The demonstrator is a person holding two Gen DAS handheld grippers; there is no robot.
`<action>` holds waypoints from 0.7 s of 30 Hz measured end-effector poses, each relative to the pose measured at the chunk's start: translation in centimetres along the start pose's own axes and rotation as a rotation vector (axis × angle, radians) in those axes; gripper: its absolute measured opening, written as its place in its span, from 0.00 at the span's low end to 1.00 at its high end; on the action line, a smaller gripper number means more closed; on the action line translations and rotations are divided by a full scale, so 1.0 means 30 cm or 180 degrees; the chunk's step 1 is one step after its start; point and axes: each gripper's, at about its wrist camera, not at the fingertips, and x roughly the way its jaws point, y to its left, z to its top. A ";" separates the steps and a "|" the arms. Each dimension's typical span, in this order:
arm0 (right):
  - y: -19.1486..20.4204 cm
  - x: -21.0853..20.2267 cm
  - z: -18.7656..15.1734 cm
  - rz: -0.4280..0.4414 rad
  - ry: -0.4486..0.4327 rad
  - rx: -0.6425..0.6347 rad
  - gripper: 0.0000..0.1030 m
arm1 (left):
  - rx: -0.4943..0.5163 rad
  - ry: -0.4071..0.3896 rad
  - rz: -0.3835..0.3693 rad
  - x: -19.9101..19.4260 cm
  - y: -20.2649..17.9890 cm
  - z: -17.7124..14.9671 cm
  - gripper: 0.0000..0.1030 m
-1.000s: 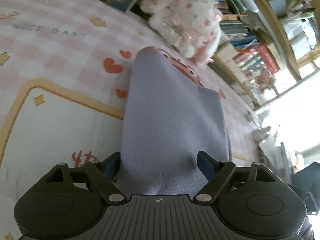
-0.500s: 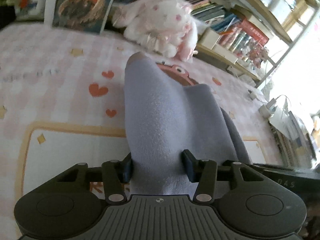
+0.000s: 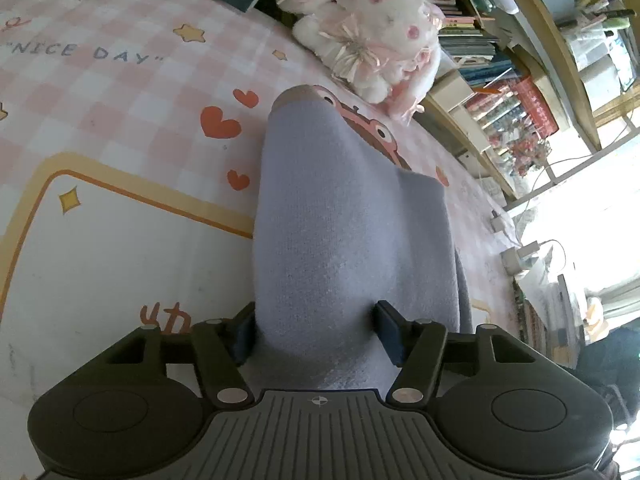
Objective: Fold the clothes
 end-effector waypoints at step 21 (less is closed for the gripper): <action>0.267 -0.072 0.061 0.0010 -0.0534 -0.1150 0.27 | 0.0594 -0.0527 -0.0072 -0.158 -0.054 0.137 0.46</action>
